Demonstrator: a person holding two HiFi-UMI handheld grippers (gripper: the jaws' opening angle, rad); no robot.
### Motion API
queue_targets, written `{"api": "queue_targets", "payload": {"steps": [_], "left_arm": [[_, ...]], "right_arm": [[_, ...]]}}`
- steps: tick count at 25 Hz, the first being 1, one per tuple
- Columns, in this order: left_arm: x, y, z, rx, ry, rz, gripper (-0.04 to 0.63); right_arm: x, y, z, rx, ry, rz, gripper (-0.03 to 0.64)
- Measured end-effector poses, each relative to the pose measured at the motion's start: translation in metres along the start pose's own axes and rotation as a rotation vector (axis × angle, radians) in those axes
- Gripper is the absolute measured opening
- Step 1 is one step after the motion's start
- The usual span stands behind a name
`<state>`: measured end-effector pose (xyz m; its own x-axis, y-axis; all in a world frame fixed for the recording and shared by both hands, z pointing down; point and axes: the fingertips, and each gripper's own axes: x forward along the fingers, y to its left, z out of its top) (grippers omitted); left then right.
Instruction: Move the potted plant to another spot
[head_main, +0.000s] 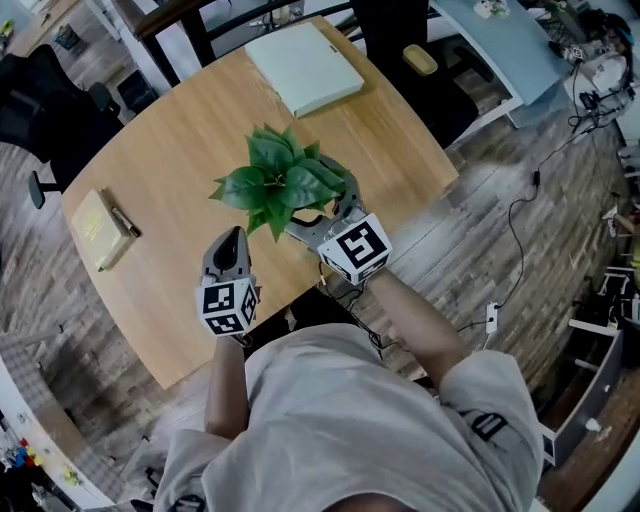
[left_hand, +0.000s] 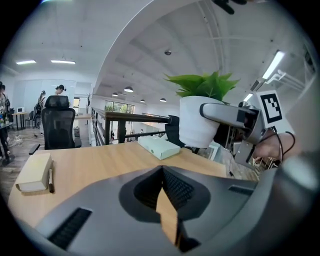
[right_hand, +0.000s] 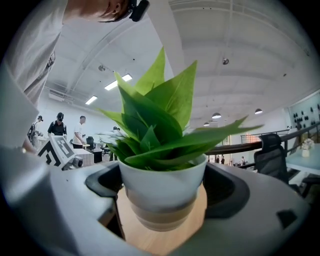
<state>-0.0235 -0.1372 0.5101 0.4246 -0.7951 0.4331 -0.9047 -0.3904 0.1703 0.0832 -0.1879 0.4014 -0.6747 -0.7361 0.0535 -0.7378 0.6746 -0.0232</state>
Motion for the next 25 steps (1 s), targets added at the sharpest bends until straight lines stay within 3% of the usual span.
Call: {"api": "queue_targets", "payload": {"steps": [4,10,15,25], "left_arm": [[-0.003,-0.019,0.001,0.031,0.002,-0.051,0.012],[-0.026,-0.015,-0.013,0.028,-0.02,-0.109,0.012],[-0.039,-0.017,0.0,0.011,-0.054,-0.118,0.012],[-0.049,-0.01,-0.012,-0.056,-0.042,-0.113,0.012]], "right_arm": [[-0.025,-0.01,-0.002,-0.008,0.011,-0.045,0.499],[-0.04,0.011,-0.003,0.003,-0.008,-0.139,0.498],[-0.044,0.012,0.008,0.003,0.003,-0.158,0.499],[-0.046,0.012,0.004,0.02,0.041,-0.181,0.497]]}}
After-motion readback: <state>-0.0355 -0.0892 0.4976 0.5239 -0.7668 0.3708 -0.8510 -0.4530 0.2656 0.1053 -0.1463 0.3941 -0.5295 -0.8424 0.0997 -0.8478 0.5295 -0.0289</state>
